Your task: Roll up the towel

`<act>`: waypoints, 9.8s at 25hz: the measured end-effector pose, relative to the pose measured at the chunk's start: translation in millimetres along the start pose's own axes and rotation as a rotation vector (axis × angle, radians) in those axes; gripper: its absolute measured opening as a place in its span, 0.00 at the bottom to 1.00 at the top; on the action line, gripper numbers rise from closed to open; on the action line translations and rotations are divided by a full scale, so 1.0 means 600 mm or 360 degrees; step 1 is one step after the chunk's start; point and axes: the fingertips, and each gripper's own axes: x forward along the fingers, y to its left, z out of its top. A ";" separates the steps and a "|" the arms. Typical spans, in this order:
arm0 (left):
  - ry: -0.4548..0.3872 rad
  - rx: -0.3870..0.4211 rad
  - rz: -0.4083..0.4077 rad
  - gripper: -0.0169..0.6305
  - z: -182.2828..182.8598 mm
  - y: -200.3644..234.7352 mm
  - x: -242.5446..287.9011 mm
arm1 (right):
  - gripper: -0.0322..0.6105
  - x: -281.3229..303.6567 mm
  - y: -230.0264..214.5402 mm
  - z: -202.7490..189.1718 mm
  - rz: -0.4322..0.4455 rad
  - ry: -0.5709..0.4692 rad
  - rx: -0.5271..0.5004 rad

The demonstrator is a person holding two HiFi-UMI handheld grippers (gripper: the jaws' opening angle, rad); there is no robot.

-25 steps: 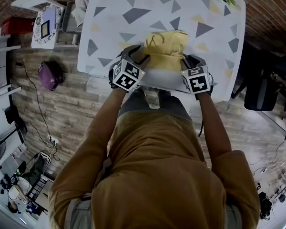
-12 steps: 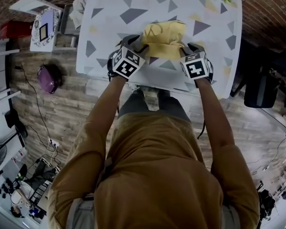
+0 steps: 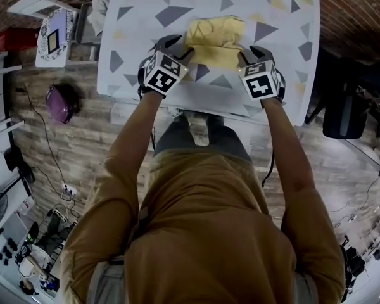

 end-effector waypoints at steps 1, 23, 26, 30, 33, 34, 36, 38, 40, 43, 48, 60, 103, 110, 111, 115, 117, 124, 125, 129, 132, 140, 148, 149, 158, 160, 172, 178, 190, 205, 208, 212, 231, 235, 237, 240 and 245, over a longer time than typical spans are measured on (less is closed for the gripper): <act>-0.0022 0.0008 0.0004 0.40 -0.001 -0.001 -0.009 | 0.24 -0.012 0.003 0.003 -0.0007 -0.0037 -0.0060; -0.0014 0.0461 -0.0417 0.33 -0.036 -0.100 -0.031 | 0.24 -0.017 0.111 -0.055 0.0264 -0.0013 -0.0918; -0.0015 0.0423 -0.0423 0.33 -0.039 -0.099 -0.035 | 0.24 -0.011 0.109 -0.057 0.0273 0.0005 -0.0919; -0.0002 0.0434 -0.0428 0.32 -0.038 -0.095 -0.033 | 0.24 -0.012 0.106 -0.056 0.0255 0.0002 -0.0948; 0.0015 0.0437 -0.0427 0.29 -0.041 -0.092 -0.031 | 0.24 -0.011 0.107 -0.056 0.0254 0.0008 -0.0965; 0.0018 0.0442 -0.0428 0.28 -0.042 -0.092 -0.030 | 0.24 -0.010 0.107 -0.056 0.0258 0.0011 -0.0961; 0.0022 0.0449 -0.0421 0.27 -0.043 -0.091 -0.029 | 0.24 -0.010 0.107 -0.057 0.0268 0.0014 -0.0943; 0.0027 0.0446 -0.0409 0.25 -0.045 -0.088 -0.027 | 0.21 -0.009 0.108 -0.058 0.0274 0.0014 -0.0931; 0.0029 0.0441 -0.0403 0.24 -0.046 -0.088 -0.026 | 0.19 -0.010 0.109 -0.059 0.0265 0.0014 -0.0929; 0.0024 0.0447 -0.0398 0.23 -0.045 -0.087 -0.025 | 0.16 -0.009 0.108 -0.058 0.0257 0.0011 -0.0912; 0.0011 0.0466 -0.0389 0.20 -0.044 -0.088 -0.030 | 0.13 -0.014 0.108 -0.056 0.0272 0.0002 -0.0860; -0.0052 0.0389 -0.0426 0.17 -0.030 -0.103 -0.065 | 0.13 -0.062 0.115 -0.048 0.0373 -0.0044 -0.0615; 0.0258 0.0147 -0.0459 0.18 0.031 -0.001 0.023 | 0.14 0.028 -0.005 0.022 0.0481 0.0151 -0.0103; 0.0195 0.0215 -0.0274 0.33 0.025 0.013 0.035 | 0.24 0.040 -0.003 0.010 0.0283 0.0117 -0.0210; 0.0187 0.0224 -0.0254 0.34 0.024 0.013 0.036 | 0.24 0.041 -0.002 0.009 0.0268 0.0114 -0.0223; 0.0168 0.0212 -0.0218 0.34 0.023 0.016 0.038 | 0.24 0.045 0.000 0.010 0.0233 0.0105 -0.0237; 0.0153 0.0184 -0.0204 0.35 0.025 0.018 0.038 | 0.25 0.043 -0.005 0.010 0.0212 0.0093 -0.0214; 0.0024 0.0138 -0.0089 0.37 0.032 0.033 -0.005 | 0.28 0.001 -0.030 0.006 0.0073 -0.0037 -0.0214; 0.0009 0.0136 -0.0079 0.37 0.030 0.032 -0.014 | 0.28 -0.007 -0.032 0.004 0.0051 -0.0050 -0.0242; -0.0035 0.0125 -0.0051 0.37 0.017 0.025 -0.041 | 0.28 -0.041 -0.028 0.004 -0.0031 -0.0116 -0.0375; -0.0070 0.0173 -0.0079 0.37 0.018 0.004 -0.053 | 0.28 -0.066 -0.004 0.008 -0.0052 -0.0183 -0.0449; -0.0032 0.0439 -0.0371 0.30 0.001 -0.085 -0.040 | 0.28 -0.031 0.090 -0.011 0.0149 -0.0124 -0.0883; 0.0078 0.0521 -0.0508 0.30 -0.013 -0.082 -0.015 | 0.28 0.007 0.076 -0.015 0.0191 0.0010 -0.1062; 0.0082 0.0528 -0.0508 0.30 -0.012 -0.079 -0.013 | 0.28 0.008 0.074 -0.014 0.0191 0.0013 -0.1068; 0.0110 0.0559 -0.0469 0.30 -0.011 -0.068 0.004 | 0.28 0.019 0.066 -0.012 0.0192 0.0018 -0.1083; 0.0123 0.0570 -0.0478 0.30 -0.015 -0.073 0.008 | 0.28 0.022 0.066 -0.014 0.0196 0.0020 -0.1074; 0.0093 0.0493 -0.0498 0.30 -0.017 -0.075 0.012 | 0.25 0.022 0.067 -0.019 0.0253 0.0009 -0.0980; 0.0041 0.0466 -0.0458 0.27 -0.015 -0.066 0.012 | 0.23 0.023 0.068 -0.020 0.0267 0.0021 -0.0903; 0.0030 0.0418 -0.0440 0.15 -0.028 -0.083 -0.007 | 0.17 0.012 0.083 -0.032 0.0249 0.0024 -0.0781; 0.0092 0.0483 -0.0587 0.15 -0.060 -0.129 -0.052 | 0.17 -0.037 0.141 -0.077 0.0370 0.0114 -0.0724; 0.0084 0.0508 -0.0624 0.15 -0.064 -0.142 -0.061 | 0.17 -0.047 0.151 -0.085 0.0403 0.0132 -0.0692; 0.0073 0.0475 -0.0686 0.15 -0.065 -0.153 -0.074 | 0.17 -0.066 0.159 -0.088 0.0494 0.0137 -0.0571; 0.0000 -0.0135 -0.0977 0.15 -0.005 -0.120 -0.075 | 0.16 -0.094 0.109 -0.046 0.0834 0.0112 -0.0049; -0.0013 -0.0177 -0.0963 0.15 0.002 -0.113 -0.068 | 0.16 -0.090 0.099 -0.041 0.0883 0.0114 0.0008; -0.0013 -0.0168 -0.0949 0.15 0.002 -0.112 -0.064 | 0.16 -0.087 0.097 -0.039 0.0891 0.0112 0.0022; -0.0019 -0.0171 -0.0932 0.15 0.003 -0.113 -0.061 | 0.16 -0.086 0.097 -0.039 0.0901 0.0114 0.0049; -0.0072 -0.0172 -0.0881 0.15 0.006 -0.116 -0.057 | 0.16 -0.089 0.097 -0.043 0.0918 0.0099 0.0126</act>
